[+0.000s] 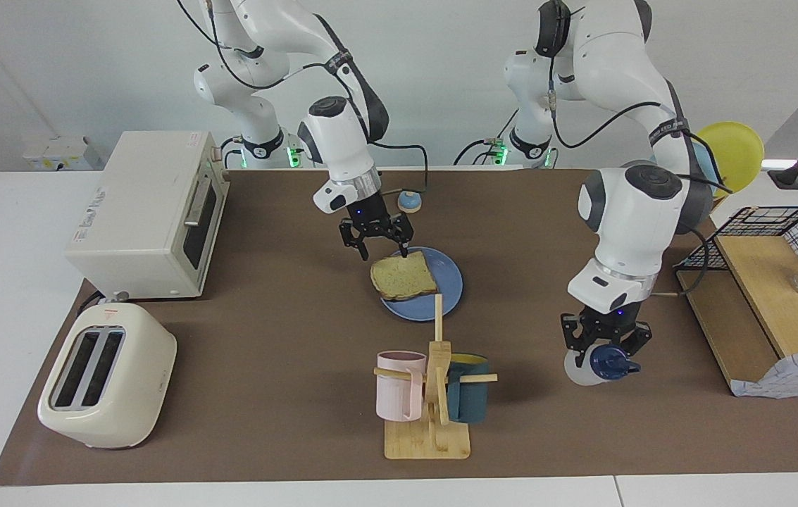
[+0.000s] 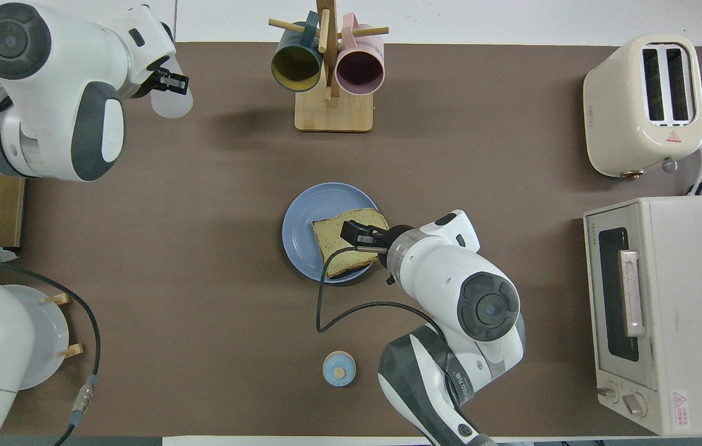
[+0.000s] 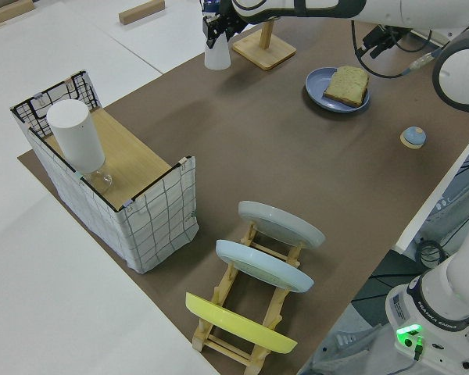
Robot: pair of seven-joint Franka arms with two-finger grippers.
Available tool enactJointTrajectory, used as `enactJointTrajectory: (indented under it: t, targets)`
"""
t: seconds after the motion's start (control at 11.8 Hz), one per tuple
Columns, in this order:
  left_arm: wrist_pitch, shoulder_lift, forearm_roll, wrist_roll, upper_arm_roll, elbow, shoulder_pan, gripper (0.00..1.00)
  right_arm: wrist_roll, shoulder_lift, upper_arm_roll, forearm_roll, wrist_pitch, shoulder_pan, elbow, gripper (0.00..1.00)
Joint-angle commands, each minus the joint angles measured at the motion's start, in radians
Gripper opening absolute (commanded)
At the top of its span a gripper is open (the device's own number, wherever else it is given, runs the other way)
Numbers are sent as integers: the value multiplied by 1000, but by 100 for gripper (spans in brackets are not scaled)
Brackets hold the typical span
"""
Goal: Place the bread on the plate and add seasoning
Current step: 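Drop bread on plate with the right gripper while the left gripper lifts bottle, then move the blue-capped bottle toward the right gripper with the left gripper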
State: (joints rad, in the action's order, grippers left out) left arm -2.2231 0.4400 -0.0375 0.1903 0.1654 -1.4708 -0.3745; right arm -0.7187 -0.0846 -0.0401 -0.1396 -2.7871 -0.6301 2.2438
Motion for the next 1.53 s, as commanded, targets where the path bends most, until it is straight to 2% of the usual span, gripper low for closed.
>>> enactJointTrajectory:
  t: [0.0, 0.08, 0.25, 0.34, 0.42, 0.51, 0.59, 0.76, 0.85, 1.02, 1.19, 1.44]
  targets:
    - [182, -131, -48, 253, -26, -69, 0, 0, 5, 37, 3, -8, 52, 21, -44, 100]
    - [257, -180, -51, 350, -24, -97, -15, 0, 5, 40, 3, -8, 157, 50, -108, 100]
    - [327, -303, -51, 484, -23, -208, -55, 0, 5, 17, 5, -20, 492, 79, -321, 100]
    - [327, -379, -51, 564, -23, -294, -64, 0, 5, 16, 3, -94, 594, 89, -385, 100]
    - [323, -452, -51, 633, -23, -378, -78, 0, 2, 26, 2, -209, 636, 116, -406, 100]
    - [326, -510, -51, 691, -23, -438, -89, 0, -2, 49, 2, -313, 643, 134, -408, 100]
    - [326, -550, -51, 746, -23, -485, -112, 0, -10, 71, 2, -363, 644, 135, -408, 100]
    - [329, -593, -51, 820, -23, -534, -154, 0, -60, 89, 11, -399, 656, 122, -441, 96]
    - [330, -604, -51, 840, -23, -551, -179, 0, -99, 85, 26, -399, 676, 121, -473, 87]
    - [312, -644, -51, 828, -23, -620, -237, 0, -110, 63, 42, -396, 693, 107, -544, 85]
    - [318, -650, -51, 828, -23, -632, -244, 0, -165, 39, 43, -381, 678, 31, -601, 75]
    - [324, -655, -51, 825, -24, -632, -245, 0, -162, 49, 45, -327, 666, -23, -575, 50]
